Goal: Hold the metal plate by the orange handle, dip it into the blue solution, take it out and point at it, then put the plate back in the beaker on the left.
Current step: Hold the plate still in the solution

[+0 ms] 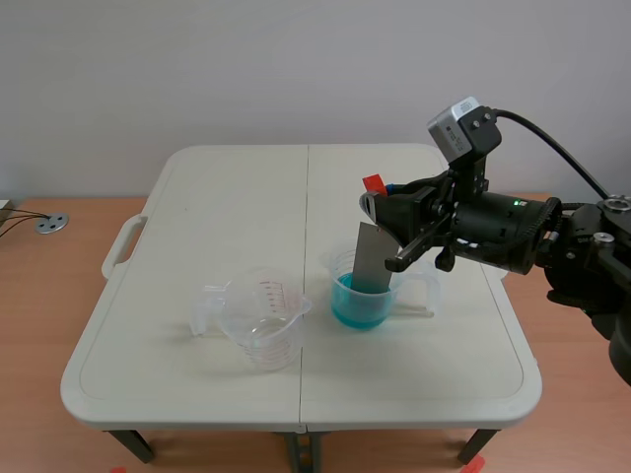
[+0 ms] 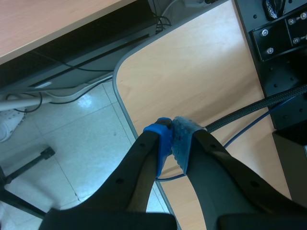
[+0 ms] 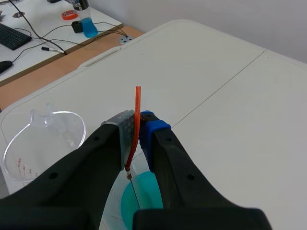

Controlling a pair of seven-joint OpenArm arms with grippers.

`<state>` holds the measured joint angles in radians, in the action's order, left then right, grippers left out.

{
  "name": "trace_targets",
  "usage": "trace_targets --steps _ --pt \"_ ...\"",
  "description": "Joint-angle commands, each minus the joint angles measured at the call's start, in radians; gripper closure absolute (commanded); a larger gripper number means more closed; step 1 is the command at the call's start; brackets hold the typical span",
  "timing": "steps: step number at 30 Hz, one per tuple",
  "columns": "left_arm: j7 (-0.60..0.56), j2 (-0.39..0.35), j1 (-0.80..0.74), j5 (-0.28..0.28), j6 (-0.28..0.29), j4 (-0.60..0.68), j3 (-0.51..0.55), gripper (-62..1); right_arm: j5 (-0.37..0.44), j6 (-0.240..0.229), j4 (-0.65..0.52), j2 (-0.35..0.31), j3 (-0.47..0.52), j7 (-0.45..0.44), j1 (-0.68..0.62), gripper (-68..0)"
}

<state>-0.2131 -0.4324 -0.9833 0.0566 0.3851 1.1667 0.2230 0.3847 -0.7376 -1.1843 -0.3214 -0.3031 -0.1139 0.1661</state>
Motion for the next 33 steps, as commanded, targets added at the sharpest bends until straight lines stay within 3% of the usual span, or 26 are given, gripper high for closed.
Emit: trace_targets --steps 1,33 --pt "-0.006 0.002 -0.011 0.003 0.002 0.012 0.009 -1.5 0.003 -0.008 0.0 0.0 0.0 -0.013 0.017 -1.1" --pt "-0.003 0.002 -0.011 0.003 0.002 0.012 0.009 -1.5 0.003 -0.008 0.0 0.0 0.0 -0.028 0.017 -1.1"
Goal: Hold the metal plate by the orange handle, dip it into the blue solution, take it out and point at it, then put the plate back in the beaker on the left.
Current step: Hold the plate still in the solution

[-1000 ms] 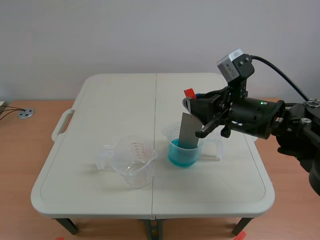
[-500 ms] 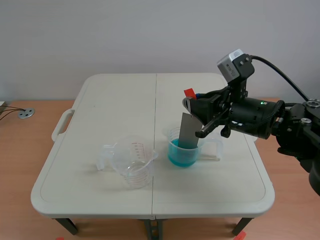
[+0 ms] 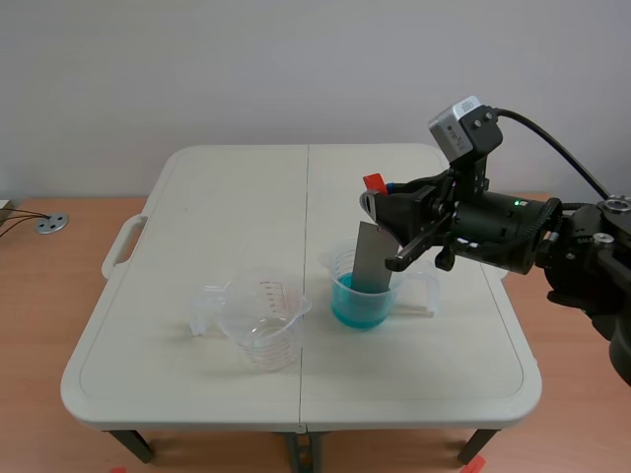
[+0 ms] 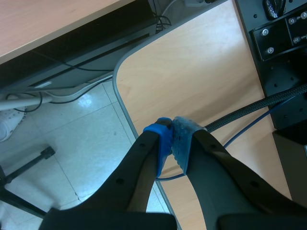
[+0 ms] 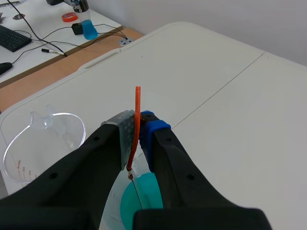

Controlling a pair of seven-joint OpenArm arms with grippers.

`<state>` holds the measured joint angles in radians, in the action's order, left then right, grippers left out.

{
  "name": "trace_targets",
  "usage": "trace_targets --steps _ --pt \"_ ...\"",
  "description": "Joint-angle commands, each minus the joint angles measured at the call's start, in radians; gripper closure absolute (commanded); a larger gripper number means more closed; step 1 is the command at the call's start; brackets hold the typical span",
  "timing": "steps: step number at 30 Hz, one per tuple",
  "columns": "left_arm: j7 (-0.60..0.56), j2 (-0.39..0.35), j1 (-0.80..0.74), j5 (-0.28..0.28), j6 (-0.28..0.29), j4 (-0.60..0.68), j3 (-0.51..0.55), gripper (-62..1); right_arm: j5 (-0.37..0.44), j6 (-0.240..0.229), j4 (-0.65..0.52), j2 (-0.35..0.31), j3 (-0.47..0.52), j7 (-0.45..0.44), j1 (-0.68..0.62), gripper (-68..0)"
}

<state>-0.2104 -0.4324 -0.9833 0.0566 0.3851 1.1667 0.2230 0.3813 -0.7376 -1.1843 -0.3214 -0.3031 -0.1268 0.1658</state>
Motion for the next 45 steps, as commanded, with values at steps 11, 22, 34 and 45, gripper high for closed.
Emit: trace_targets --steps 11,22,34,45 --pt "-0.005 0.002 -0.011 0.003 0.002 0.012 0.009 -1.5 0.007 -0.008 0.0 0.0 0.0 -0.015 0.018 -1.1" --pt "-0.005 0.002 -0.011 0.003 0.002 0.012 0.009 -1.5 0.007 -0.008 0.0 0.0 0.0 -0.015 0.018 -1.1" --pt "-0.005 0.002 -0.011 0.003 0.002 0.012 0.009 -1.5 0.007 -0.008 0.0 0.0 0.001 -0.019 0.018 -1.1" --pt "-0.003 0.003 -0.011 0.003 0.002 0.012 0.009 -1.5 0.015 -0.008 -0.028 -0.006 0.002 -0.053 0.02 -1.3"
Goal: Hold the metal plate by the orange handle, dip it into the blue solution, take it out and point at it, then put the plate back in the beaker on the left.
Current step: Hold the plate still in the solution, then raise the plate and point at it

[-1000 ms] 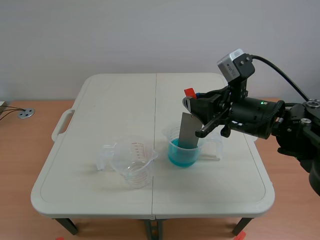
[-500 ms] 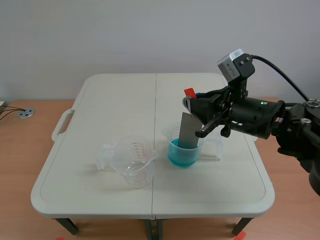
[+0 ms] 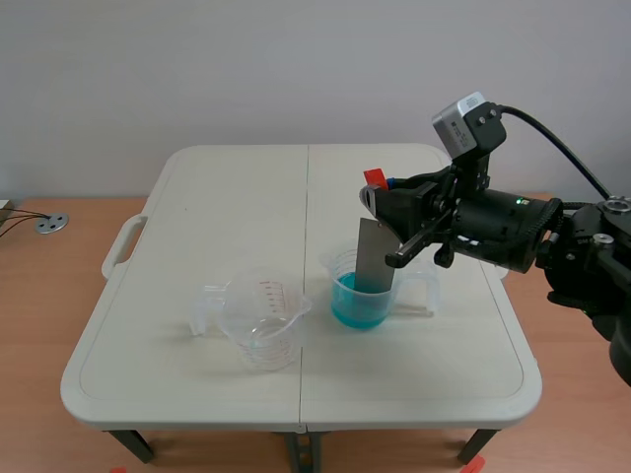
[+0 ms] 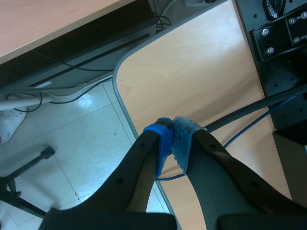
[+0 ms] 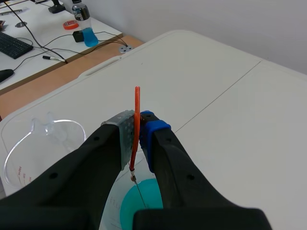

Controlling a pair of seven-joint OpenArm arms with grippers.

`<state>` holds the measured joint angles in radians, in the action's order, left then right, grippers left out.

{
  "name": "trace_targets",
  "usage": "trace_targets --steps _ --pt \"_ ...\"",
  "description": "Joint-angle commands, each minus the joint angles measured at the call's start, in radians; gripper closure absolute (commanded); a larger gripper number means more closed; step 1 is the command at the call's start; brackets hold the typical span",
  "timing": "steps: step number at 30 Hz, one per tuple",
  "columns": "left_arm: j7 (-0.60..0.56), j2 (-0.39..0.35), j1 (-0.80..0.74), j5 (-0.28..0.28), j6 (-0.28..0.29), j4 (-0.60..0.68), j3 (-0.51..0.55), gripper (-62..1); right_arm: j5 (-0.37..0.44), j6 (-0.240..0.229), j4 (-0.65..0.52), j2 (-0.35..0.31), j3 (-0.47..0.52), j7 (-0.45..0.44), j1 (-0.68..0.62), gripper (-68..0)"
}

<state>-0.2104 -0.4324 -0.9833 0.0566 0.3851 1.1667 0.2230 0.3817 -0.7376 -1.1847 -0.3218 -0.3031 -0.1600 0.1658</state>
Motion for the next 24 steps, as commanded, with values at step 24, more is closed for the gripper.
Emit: trace_targets --steps 24 --pt "-0.017 0.002 -0.01 0.003 0.002 0.013 0.038 -1.5 0.015 -0.008 -0.316 -0.058 0.01 0.018 0.019 -1.3"
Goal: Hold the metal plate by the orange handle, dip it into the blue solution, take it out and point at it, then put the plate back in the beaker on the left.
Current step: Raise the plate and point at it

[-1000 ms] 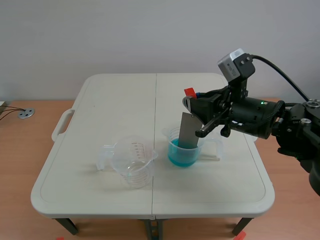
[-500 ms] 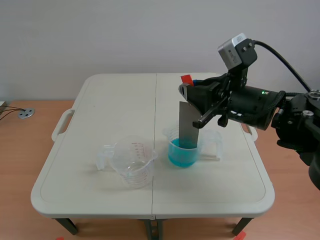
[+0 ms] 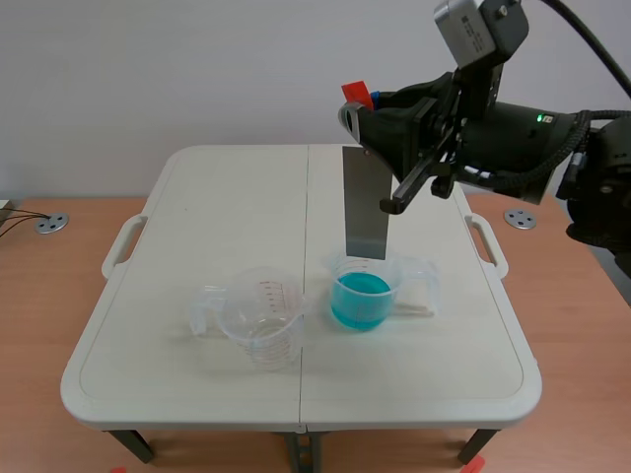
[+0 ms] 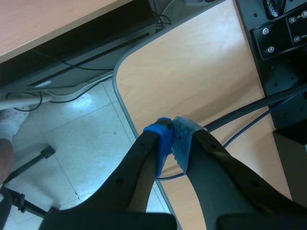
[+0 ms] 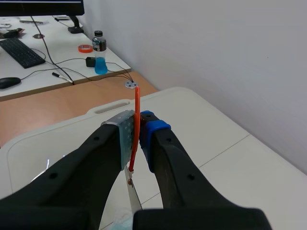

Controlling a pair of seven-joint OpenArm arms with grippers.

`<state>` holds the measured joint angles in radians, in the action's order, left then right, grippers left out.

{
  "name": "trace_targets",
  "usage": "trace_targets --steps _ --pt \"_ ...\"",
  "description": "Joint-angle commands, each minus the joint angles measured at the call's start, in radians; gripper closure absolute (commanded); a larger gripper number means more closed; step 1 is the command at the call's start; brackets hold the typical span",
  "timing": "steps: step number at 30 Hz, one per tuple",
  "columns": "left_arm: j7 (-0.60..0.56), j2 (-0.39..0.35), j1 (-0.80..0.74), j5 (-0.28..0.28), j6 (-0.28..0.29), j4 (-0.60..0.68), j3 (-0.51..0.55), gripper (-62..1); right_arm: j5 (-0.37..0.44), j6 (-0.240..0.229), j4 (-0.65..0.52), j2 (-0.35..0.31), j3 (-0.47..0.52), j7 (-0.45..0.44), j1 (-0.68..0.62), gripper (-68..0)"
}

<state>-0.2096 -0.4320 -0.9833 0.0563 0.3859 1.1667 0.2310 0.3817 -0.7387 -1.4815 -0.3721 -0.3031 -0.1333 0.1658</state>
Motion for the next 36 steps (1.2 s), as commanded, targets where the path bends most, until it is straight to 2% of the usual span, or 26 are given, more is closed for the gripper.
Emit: trace_targets --steps 1,12,17,20,26,29,36 --pt "-0.034 0.002 -0.01 0.003 0.001 0.014 0.049 -1.5 0.015 -0.007 -0.03 -0.008 0.014 -0.003 0.017 -1.3" --pt "-0.173 -0.012 0.034 0.006 0.001 0.12 0.416 -1.5 0.015 -0.007 -0.116 -0.007 0.059 0.019 0.017 -1.3" --pt "-0.267 -0.029 0.106 0.008 0.002 0.153 0.479 -1.5 0.016 -0.007 -0.13 -0.008 0.069 0.023 0.017 -1.3" --pt "-0.277 -0.034 0.183 0.007 0.023 0.169 0.476 -1.5 0.016 -0.007 -0.13 -0.008 0.069 0.027 0.017 -1.3" --pt "-0.272 -0.035 0.377 0.006 0.132 0.188 0.412 -1.5 0.023 -0.007 -0.13 -0.008 0.069 0.032 0.017 -1.3" --pt "-0.26 -0.038 0.468 -0.005 0.178 0.188 0.327 -1.5 0.023 -0.007 -0.13 -0.007 0.069 0.034 0.017 -1.3" --pt "-0.237 -0.037 0.64 -0.091 0.265 0.188 0.089 -1.5 0.023 -0.007 -0.13 -0.007 0.069 0.038 0.017 -1.3"
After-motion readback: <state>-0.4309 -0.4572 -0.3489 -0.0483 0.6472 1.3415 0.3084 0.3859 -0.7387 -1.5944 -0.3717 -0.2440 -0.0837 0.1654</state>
